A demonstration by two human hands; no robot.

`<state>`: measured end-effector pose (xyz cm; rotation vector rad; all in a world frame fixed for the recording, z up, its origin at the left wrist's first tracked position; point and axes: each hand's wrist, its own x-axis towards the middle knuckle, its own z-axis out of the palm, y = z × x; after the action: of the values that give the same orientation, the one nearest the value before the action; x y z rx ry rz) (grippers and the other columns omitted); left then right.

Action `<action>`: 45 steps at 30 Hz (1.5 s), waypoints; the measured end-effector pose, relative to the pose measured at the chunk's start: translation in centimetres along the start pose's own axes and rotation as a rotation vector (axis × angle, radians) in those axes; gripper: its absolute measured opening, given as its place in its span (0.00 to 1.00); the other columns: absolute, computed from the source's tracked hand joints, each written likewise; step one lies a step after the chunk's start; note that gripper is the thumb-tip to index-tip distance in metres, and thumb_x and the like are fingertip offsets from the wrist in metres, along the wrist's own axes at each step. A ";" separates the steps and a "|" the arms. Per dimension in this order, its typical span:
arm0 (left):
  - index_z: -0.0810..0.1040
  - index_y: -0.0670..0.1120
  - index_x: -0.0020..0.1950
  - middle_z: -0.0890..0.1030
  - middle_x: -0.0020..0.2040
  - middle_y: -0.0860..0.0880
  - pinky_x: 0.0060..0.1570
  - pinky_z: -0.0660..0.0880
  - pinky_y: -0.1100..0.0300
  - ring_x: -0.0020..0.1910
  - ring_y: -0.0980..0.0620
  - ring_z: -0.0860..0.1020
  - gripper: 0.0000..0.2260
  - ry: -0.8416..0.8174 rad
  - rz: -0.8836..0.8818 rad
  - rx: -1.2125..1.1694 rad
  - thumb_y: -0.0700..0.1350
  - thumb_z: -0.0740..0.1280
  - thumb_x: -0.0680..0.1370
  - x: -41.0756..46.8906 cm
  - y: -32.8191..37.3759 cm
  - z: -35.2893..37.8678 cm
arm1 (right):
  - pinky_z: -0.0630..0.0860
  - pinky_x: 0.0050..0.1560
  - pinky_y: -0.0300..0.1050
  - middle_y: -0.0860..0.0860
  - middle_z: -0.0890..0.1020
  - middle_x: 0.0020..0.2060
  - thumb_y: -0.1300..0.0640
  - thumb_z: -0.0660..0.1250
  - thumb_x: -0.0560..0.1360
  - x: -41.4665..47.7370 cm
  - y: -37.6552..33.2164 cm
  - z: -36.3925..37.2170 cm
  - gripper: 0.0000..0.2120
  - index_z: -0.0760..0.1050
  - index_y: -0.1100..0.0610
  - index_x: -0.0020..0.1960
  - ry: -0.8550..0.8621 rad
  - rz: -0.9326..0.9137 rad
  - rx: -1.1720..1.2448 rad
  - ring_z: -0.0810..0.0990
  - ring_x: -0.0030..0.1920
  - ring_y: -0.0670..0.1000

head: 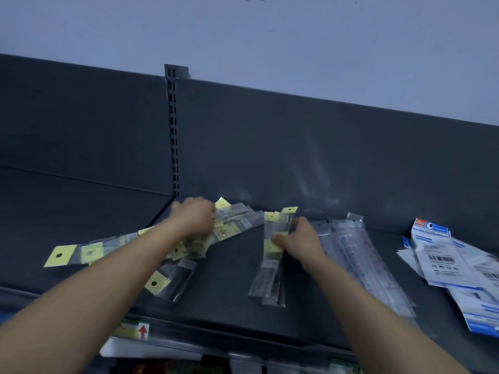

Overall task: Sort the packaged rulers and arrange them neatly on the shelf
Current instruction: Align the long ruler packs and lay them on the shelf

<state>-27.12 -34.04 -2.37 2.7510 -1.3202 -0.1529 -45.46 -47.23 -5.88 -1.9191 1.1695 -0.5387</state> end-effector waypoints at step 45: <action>0.81 0.45 0.41 0.82 0.33 0.51 0.29 0.72 0.63 0.31 0.52 0.76 0.05 0.036 0.194 -1.152 0.35 0.72 0.72 -1.9 -3.1 -6.5 | 0.79 0.36 0.41 0.56 0.80 0.43 0.68 0.65 0.77 -2.1 -10.6 0.7 0.06 0.72 0.59 0.47 -0.113 -0.172 0.976 0.80 0.39 0.51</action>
<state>-25.10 -30.38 3.77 1.6378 -0.9865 -0.6117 -40.33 -42.55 2.37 -1.1688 0.4917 -0.8760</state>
